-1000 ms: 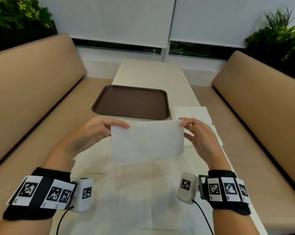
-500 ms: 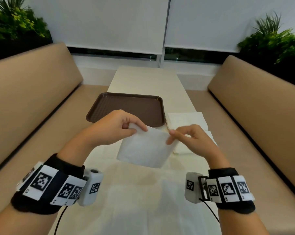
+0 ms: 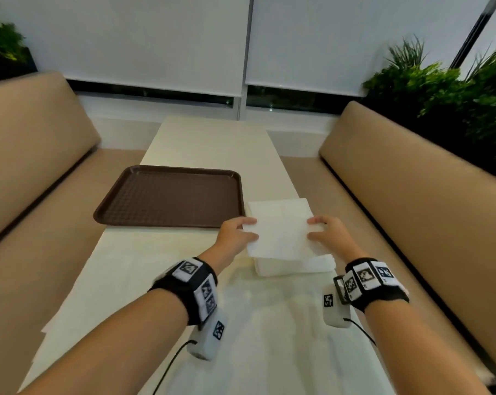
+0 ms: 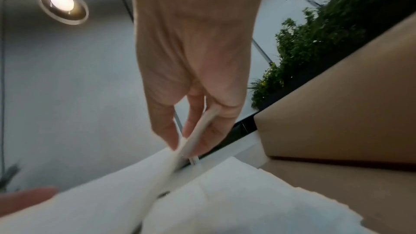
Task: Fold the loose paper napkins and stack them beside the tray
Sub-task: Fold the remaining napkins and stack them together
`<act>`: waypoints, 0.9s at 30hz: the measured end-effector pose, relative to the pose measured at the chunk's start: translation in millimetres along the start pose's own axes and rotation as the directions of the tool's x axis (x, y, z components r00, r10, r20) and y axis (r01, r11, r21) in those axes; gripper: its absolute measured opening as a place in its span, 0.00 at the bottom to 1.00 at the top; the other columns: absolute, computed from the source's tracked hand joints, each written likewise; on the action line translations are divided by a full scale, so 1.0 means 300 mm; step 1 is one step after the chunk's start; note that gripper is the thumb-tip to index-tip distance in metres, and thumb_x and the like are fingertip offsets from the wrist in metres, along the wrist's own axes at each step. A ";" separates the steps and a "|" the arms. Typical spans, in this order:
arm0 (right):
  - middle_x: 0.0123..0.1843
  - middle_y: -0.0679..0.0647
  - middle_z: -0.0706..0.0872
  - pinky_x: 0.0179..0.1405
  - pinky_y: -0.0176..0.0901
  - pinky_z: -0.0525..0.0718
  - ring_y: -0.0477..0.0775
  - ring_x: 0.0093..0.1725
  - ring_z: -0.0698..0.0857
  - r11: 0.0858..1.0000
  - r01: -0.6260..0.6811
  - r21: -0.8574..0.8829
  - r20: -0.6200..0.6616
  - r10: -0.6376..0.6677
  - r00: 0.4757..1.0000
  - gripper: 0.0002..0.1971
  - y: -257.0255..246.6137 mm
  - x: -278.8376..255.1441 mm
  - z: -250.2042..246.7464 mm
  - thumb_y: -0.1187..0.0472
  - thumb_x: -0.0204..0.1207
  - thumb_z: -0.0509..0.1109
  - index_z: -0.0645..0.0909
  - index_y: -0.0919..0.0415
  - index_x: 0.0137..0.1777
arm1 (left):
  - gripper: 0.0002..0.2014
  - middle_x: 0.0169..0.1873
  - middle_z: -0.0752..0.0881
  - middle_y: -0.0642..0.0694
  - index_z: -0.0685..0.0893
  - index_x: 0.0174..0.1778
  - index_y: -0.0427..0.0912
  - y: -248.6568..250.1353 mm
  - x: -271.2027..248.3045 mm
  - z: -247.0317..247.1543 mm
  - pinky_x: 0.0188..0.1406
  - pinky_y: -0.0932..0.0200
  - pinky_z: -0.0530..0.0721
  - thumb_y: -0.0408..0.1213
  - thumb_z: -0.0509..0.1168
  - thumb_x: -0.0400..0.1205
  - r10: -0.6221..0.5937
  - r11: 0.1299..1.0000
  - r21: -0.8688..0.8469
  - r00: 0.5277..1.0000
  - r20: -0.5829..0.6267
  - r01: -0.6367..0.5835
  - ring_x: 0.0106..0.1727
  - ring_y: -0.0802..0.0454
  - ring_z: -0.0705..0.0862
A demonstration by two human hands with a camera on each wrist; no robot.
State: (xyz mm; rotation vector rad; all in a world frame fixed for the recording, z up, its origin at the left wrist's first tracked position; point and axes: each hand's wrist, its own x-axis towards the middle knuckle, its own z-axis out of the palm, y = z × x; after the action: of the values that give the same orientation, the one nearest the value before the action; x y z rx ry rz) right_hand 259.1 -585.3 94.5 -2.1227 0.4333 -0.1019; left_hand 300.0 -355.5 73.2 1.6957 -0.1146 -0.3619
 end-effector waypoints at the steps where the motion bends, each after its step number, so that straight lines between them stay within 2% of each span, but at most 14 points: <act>1: 0.59 0.58 0.80 0.40 0.40 0.85 0.59 0.50 0.83 0.997 -0.022 -0.071 -0.018 0.021 1.000 0.16 0.017 0.030 0.005 0.76 0.73 0.70 0.81 0.66 0.60 | 0.14 0.65 0.80 0.41 0.85 0.55 0.41 -0.020 0.022 0.036 0.64 0.55 0.78 0.23 0.70 0.76 -0.010 1.000 0.015 1.000 -0.024 0.010 0.68 0.43 0.78; 3: 0.63 0.62 0.81 0.54 0.46 0.82 0.61 0.58 0.82 0.962 -0.017 -0.272 -0.067 -0.001 0.998 0.14 0.065 0.082 0.021 0.76 0.73 0.69 0.83 0.68 0.59 | 0.13 0.63 0.81 0.43 0.86 0.57 0.37 -0.068 0.058 0.095 0.58 0.65 0.74 0.24 0.68 0.78 -0.023 0.992 0.120 0.997 -0.070 0.031 0.68 0.47 0.77; 5: 0.66 0.63 0.80 0.63 0.45 0.76 0.61 0.64 0.79 0.886 -0.008 -0.463 -0.067 -0.026 0.997 0.15 0.112 0.108 0.042 0.75 0.75 0.66 0.83 0.67 0.60 | 0.15 0.65 0.82 0.42 0.86 0.60 0.37 -0.116 0.079 0.133 0.56 0.68 0.72 0.23 0.64 0.79 -0.042 0.971 0.230 0.995 -0.085 0.061 0.68 0.47 0.78; 7: 0.67 0.64 0.78 0.65 0.41 0.72 0.61 0.67 0.77 0.829 0.002 -0.560 -0.029 -0.022 0.999 0.17 0.152 0.109 0.064 0.75 0.78 0.60 0.81 0.67 0.64 | 0.16 0.67 0.81 0.41 0.84 0.61 0.37 -0.151 0.095 0.161 0.63 0.64 0.73 0.23 0.61 0.80 -0.067 0.943 0.323 0.996 -0.065 0.085 0.70 0.46 0.77; 10: 0.68 0.66 0.74 0.65 0.44 0.72 0.64 0.70 0.73 0.786 0.006 -0.618 0.021 0.008 1.000 0.16 0.226 0.094 0.108 0.72 0.79 0.58 0.81 0.69 0.62 | 0.13 0.63 0.78 0.42 0.84 0.55 0.46 -0.169 0.098 0.185 0.68 0.55 0.71 0.29 0.58 0.82 -0.133 0.861 0.489 0.990 -0.052 0.142 0.73 0.41 0.69; 12: 0.72 0.61 0.69 0.68 0.48 0.69 0.62 0.72 0.68 0.718 -0.040 -0.695 -0.017 0.040 0.999 0.17 0.253 0.075 0.127 0.68 0.79 0.57 0.81 0.61 0.63 | 0.16 0.70 0.70 0.44 0.82 0.64 0.50 -0.170 0.081 0.183 0.68 0.52 0.67 0.34 0.57 0.82 -0.166 0.779 0.605 0.985 -0.055 0.165 0.73 0.43 0.64; 14: 0.75 0.58 0.63 0.70 0.54 0.65 0.61 0.73 0.64 0.640 -0.090 -0.763 -0.055 0.074 0.996 0.19 0.234 0.048 0.125 0.64 0.79 0.57 0.79 0.52 0.67 | 0.19 0.76 0.61 0.48 0.78 0.70 0.53 -0.161 0.053 0.169 0.69 0.53 0.64 0.39 0.58 0.82 -0.139 0.740 0.663 0.990 -0.009 0.110 0.74 0.45 0.60; 16: 0.76 0.58 0.61 0.72 0.58 0.63 0.61 0.73 0.62 0.649 -0.134 -0.749 -0.109 0.079 0.991 0.22 0.183 0.028 0.111 0.62 0.78 0.58 0.74 0.48 0.71 | 0.20 0.78 0.58 0.50 0.76 0.72 0.55 -0.124 0.008 0.138 0.69 0.53 0.62 0.42 0.59 0.83 -0.092 0.758 0.651 0.995 0.048 0.039 0.76 0.46 0.58; 18: 0.76 0.57 0.63 0.71 0.59 0.63 0.60 0.73 0.63 0.703 -0.109 -0.703 -0.154 -0.001 0.988 0.24 0.102 0.017 0.114 0.61 0.77 0.61 0.71 0.47 0.73 | 0.18 0.74 0.66 0.50 0.77 0.70 0.55 -0.073 -0.059 0.069 0.71 0.53 0.63 0.42 0.61 0.84 -0.043 0.827 0.561 0.993 0.113 -0.028 0.75 0.47 0.63; 19: 0.75 0.56 0.64 0.71 0.58 0.63 0.60 0.73 0.63 0.723 -0.062 -0.688 -0.149 -0.057 0.987 0.24 0.053 0.010 0.132 0.60 0.77 0.63 0.71 0.48 0.73 | 0.16 0.70 0.73 0.50 0.80 0.68 0.53 -0.051 -0.106 0.023 0.70 0.53 0.68 0.41 0.61 0.84 -0.007 0.867 0.493 0.988 0.151 -0.069 0.72 0.47 0.70; 20: 0.74 0.55 0.66 0.71 0.57 0.63 0.60 0.73 0.64 0.738 0.000 -0.675 -0.116 -0.105 0.988 0.23 0.001 0.002 0.162 0.60 0.77 0.64 0.72 0.48 0.72 | 0.13 0.64 0.78 0.50 0.82 0.64 0.52 -0.035 -0.162 -0.029 0.65 0.54 0.74 0.40 0.61 0.84 0.031 0.897 0.428 0.982 0.184 -0.109 0.64 0.50 0.76; 22: 0.73 0.55 0.69 0.70 0.57 0.65 0.60 0.73 0.65 0.754 0.131 -0.644 0.019 -0.154 0.988 0.21 -0.099 -0.014 0.255 0.57 0.78 0.64 0.73 0.50 0.71 | 0.10 0.56 0.84 0.53 0.85 0.57 0.54 -0.029 -0.289 -0.142 0.55 0.56 0.81 0.40 0.62 0.84 0.091 0.915 0.368 0.973 0.212 -0.165 0.49 0.55 0.81; 24: 0.73 0.56 0.72 0.71 0.56 0.67 0.61 0.73 0.67 0.740 0.268 -0.617 0.234 -0.153 0.960 0.20 -0.184 -0.036 0.376 0.54 0.80 0.64 0.74 0.52 0.72 | 0.09 0.54 0.85 0.57 0.86 0.53 0.58 -0.057 -0.417 -0.258 0.53 0.59 0.82 0.43 0.62 0.84 0.103 0.912 0.372 0.976 0.193 -0.170 0.49 0.57 0.83; 27: 0.76 0.58 0.73 0.75 0.47 0.66 0.58 0.76 0.69 0.707 0.452 -0.544 0.541 -0.117 0.833 0.24 -0.277 -0.083 0.584 0.51 0.82 0.64 0.72 0.60 0.75 | 0.09 0.52 0.86 0.59 0.86 0.51 0.64 -0.149 -0.599 -0.428 0.51 0.66 0.82 0.44 0.63 0.84 0.067 0.923 0.371 0.992 0.108 -0.103 0.53 0.58 0.83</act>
State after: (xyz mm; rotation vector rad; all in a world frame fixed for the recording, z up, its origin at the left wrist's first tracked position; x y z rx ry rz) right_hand 299.5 -395.9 67.4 -2.7907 -0.2253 0.4547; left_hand 163.1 -176.3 75.2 2.0463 -0.3449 -0.3705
